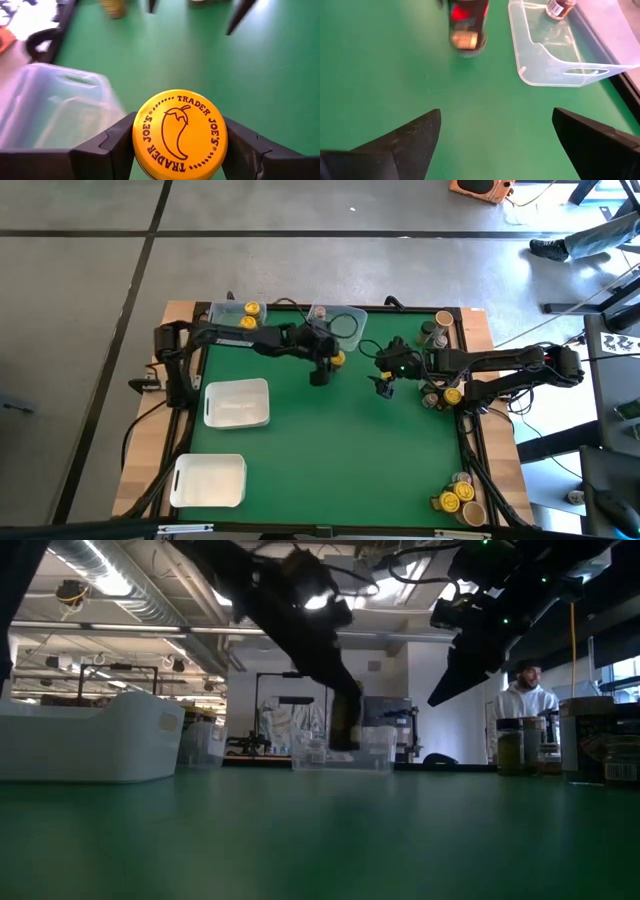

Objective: Sort spices by type
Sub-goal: Put the yellow seasoning bottle into the left transparent bin

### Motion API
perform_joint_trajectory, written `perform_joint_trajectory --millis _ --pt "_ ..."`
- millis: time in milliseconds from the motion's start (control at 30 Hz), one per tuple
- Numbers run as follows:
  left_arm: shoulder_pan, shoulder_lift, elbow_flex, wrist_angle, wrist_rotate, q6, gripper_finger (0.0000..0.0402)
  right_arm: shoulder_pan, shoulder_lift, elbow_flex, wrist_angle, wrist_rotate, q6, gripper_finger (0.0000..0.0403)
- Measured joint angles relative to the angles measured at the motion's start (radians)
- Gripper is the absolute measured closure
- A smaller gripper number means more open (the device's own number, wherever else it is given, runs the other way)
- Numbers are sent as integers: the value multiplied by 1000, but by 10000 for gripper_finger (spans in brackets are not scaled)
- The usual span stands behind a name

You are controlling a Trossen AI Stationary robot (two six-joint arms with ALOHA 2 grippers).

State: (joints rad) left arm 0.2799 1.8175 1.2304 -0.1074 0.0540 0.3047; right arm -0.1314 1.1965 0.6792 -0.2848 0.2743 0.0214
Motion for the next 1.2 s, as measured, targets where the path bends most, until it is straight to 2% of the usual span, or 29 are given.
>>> perform_joint_trajectory --millis 200,467,633,767,867,967,1200 --pt "29 -131 0 -141 -82 -10 181 0 0 0 28 23 0 22" --pt "118 -362 -117 -173 -225 -64 181 0 0 0 57 23 -1 22" --pt "183 -498 -172 -177 -362 -87 181 0 0 0 61 25 0 22" --pt "233 -591 -204 -183 -522 -97 181 0 0 0 68 30 0 22" --pt "277 -632 -224 -222 -641 -114 181 0 0 0 79 30 0 22" --pt "326 -660 -261 -224 -715 -150 177 0 0 0 78 30 -1 22" --pt "450 -664 -350 -224 -734 -284 175 0 0 0 78 29 0 22"
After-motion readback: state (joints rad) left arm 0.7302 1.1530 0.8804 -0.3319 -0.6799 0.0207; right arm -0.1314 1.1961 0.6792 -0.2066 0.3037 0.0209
